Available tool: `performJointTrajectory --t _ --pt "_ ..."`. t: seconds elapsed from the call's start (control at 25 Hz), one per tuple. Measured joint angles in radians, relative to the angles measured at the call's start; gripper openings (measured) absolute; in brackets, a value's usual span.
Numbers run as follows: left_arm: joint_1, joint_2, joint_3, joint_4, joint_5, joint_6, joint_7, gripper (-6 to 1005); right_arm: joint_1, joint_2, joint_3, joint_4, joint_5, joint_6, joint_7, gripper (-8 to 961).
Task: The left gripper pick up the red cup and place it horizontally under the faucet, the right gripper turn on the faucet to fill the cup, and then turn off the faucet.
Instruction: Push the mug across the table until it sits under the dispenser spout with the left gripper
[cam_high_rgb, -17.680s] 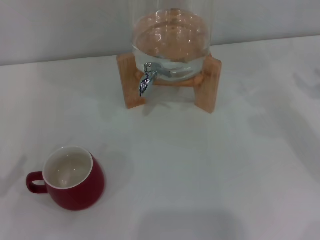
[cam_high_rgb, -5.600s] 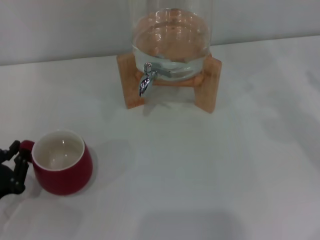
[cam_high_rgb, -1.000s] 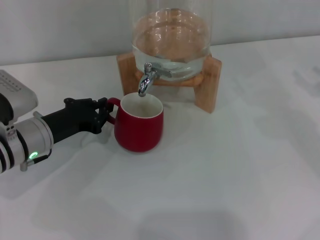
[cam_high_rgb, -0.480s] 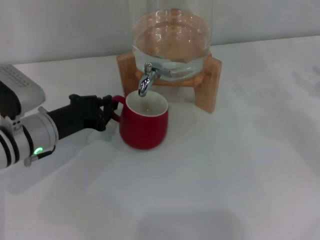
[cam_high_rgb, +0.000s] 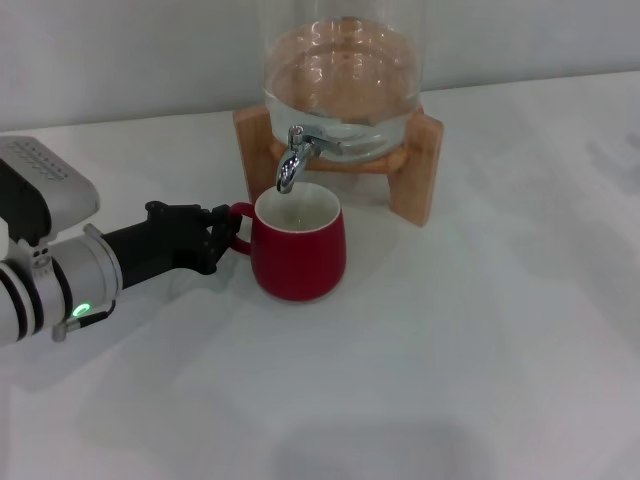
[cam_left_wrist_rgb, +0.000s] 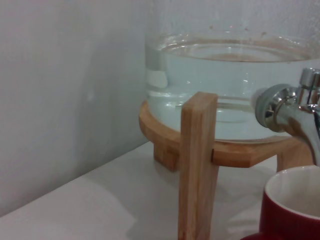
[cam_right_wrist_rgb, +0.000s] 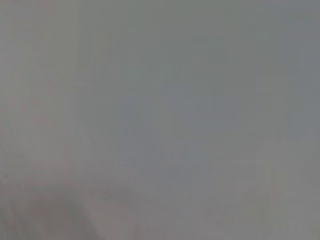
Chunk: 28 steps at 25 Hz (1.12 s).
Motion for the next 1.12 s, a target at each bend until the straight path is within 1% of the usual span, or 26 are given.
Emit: performJointTrajectory --t 0.2,0.32,0.76,1.12 --pt "0.017 0.0 -0.002 0.03 0.0 0.0 -0.002 125 0.0 0.0 0.001 0.0 0.0 0.0 0.0 783" --pt "0.025 0.0 0.0 0.041 0.0 0.0 -0.004 162 0.0 0.0 0.001 0.0 0.0 -0.001 0.0 783" --pt "0.03 0.0 0.001 0.045 0.004 0.0 -0.033 158 0.0 0.0 0.002 0.0 0.0 -0.002 0.0 782" --pt "0.039 -0.001 0.001 0.047 0.04 0.0 -0.067 188 -0.003 0.0 0.003 0.0 0.001 0.002 0.0 782"
